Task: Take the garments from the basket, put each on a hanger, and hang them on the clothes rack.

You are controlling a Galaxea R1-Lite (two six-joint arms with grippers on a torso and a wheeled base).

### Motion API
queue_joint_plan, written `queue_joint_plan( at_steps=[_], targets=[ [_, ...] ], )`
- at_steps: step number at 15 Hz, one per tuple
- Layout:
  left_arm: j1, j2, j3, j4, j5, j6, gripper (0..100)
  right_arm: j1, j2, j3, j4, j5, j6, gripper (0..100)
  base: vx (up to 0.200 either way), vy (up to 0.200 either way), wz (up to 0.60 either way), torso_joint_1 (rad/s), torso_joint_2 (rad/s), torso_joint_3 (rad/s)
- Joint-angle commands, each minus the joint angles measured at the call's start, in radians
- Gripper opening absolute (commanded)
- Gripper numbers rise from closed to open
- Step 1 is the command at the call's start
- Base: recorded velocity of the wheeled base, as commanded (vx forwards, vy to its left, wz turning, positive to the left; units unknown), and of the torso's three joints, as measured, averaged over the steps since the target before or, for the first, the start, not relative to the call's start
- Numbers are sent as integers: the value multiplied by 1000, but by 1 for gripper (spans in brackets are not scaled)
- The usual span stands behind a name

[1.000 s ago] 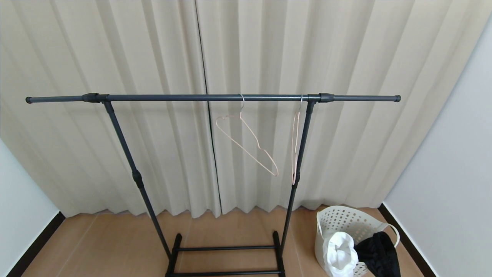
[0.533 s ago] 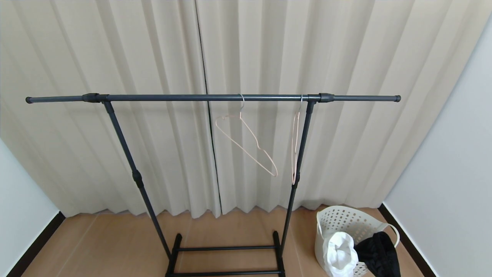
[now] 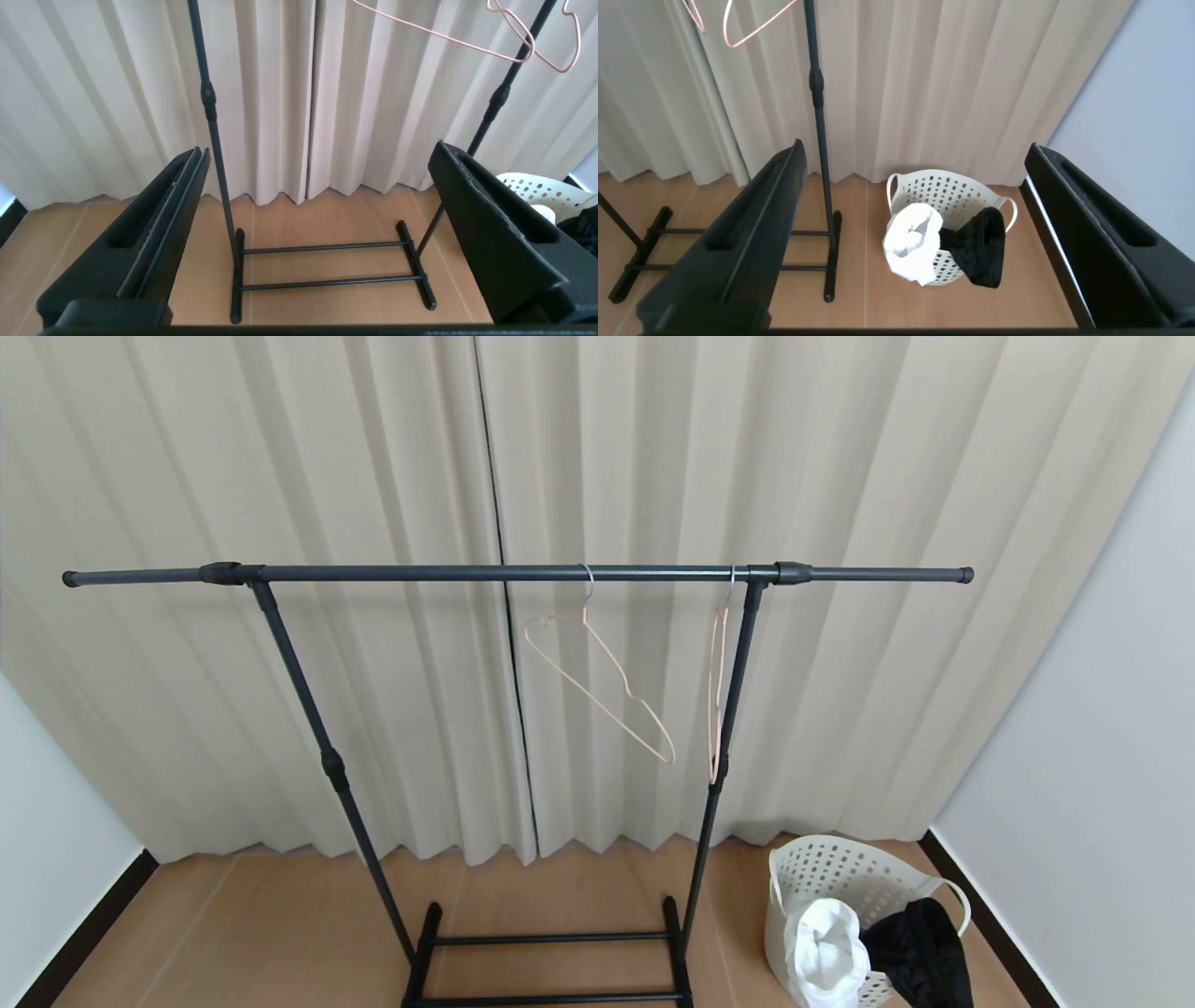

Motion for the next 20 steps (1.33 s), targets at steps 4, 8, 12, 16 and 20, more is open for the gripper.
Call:
queue_joint_plan(
  at_steps=[4, 8, 12, 16, 20],
  targets=[
    [0, 1, 0, 0, 0, 0, 100, 0, 1, 0, -1, 0, -1, 100, 0, 0, 0, 0, 0, 0],
    [0, 1, 0, 0, 0, 0, 100, 0, 1, 0, -1, 0, 1, 100, 0, 0, 0, 0, 0, 0],
    [0, 1, 0, 0, 0, 0, 100, 0, 1, 0, 1, 7, -1, 100, 0, 0, 0, 0, 0, 0],
    [0, 1, 0, 0, 0, 0, 100, -1, 1, 0, -2, 9, 35, 100, 0, 0, 0, 0, 0, 0],
    [0, 1, 0, 0, 0, 2, 100, -1, 1, 0, -6, 12, 81, 100, 0, 0, 0, 0, 0, 0]
  ],
)
